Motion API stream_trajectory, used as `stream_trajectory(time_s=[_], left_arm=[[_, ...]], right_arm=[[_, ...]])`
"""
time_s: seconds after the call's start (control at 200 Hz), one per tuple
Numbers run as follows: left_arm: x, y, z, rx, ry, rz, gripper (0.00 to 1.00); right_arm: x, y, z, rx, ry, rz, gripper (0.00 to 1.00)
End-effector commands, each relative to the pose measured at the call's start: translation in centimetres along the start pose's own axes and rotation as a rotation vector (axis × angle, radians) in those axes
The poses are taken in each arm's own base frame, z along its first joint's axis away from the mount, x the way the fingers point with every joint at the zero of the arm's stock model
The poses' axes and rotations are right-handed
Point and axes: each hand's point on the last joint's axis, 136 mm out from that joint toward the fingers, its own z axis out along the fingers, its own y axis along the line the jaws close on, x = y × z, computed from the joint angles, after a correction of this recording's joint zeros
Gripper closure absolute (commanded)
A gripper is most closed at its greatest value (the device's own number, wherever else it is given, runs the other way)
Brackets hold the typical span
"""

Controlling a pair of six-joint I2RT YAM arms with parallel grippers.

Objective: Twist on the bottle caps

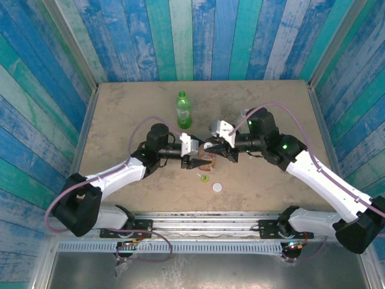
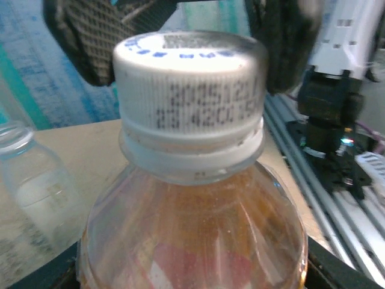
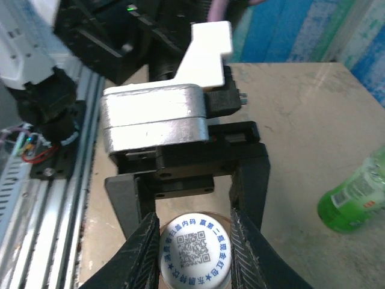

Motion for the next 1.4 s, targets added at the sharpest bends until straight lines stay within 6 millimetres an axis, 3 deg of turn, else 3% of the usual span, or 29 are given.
stream_trajectory(time_s=[0.0,0.23,0.37,0.546,0.656,0.731,0.816,0.941,1.086,1.176,1.262,1.392], left_arm=[[-3.7,4.8,-1.1,-0.274,-0.097,0.020,0.47],[-4.1,10.1,-1.6,-0.578,-0.122,-0.059,0.46],[-3.7,12.1,-2.1,-0.703,-0.117,-0.106,0.46],[-2.0,13.0,-2.5,-0.781,-0.065,-0.126,0.46],[-0.9,12.3,-2.4,-0.758,-0.003,-0.090,0.46],[0.1,11.4,-2.1,-0.712,0.049,-0.028,0.46],[1.3,10.3,-2.0,-0.644,0.111,0.014,0.46],[2.1,7.6,-1.1,-0.479,0.165,0.084,0.45],[3.1,5.2,-0.3,-0.326,0.216,0.190,0.46],[3.6,4.0,-0.1,-0.258,0.238,0.239,0.46],[4.1,3.2,-0.1,-0.208,0.262,0.276,0.46],[4.6,2.4,-0.1,-0.169,0.286,0.297,0.46]], right_arm=[[1.6,-3.5,0.5,0.196,0.065,0.099,0.98],[5.9,-9.9,0.4,0.744,0.125,0.326,1.00],[8.2,-11.2,0.3,0.935,0.205,0.476,1.00],[8.1,-10.9,1.8,0.913,0.188,0.575,0.99],[5.9,-9.7,2.5,0.777,0.165,0.468,0.90],[4.0,-7.9,2.8,0.626,0.164,0.336,0.72],[2.8,-6.3,1.9,0.536,0.148,0.215,0.55],[2.2,-4.6,-0.4,0.485,0.153,-0.030,0.41],[2.4,-0.3,-1.8,0.271,0.202,-0.312,0.39],[2.9,2.3,-2.2,0.114,0.255,-0.392,0.41],[3.3,2.8,-2.2,0.068,0.325,-0.426,0.44],[4.0,1.7,-1.6,0.069,0.427,-0.478,0.49]])
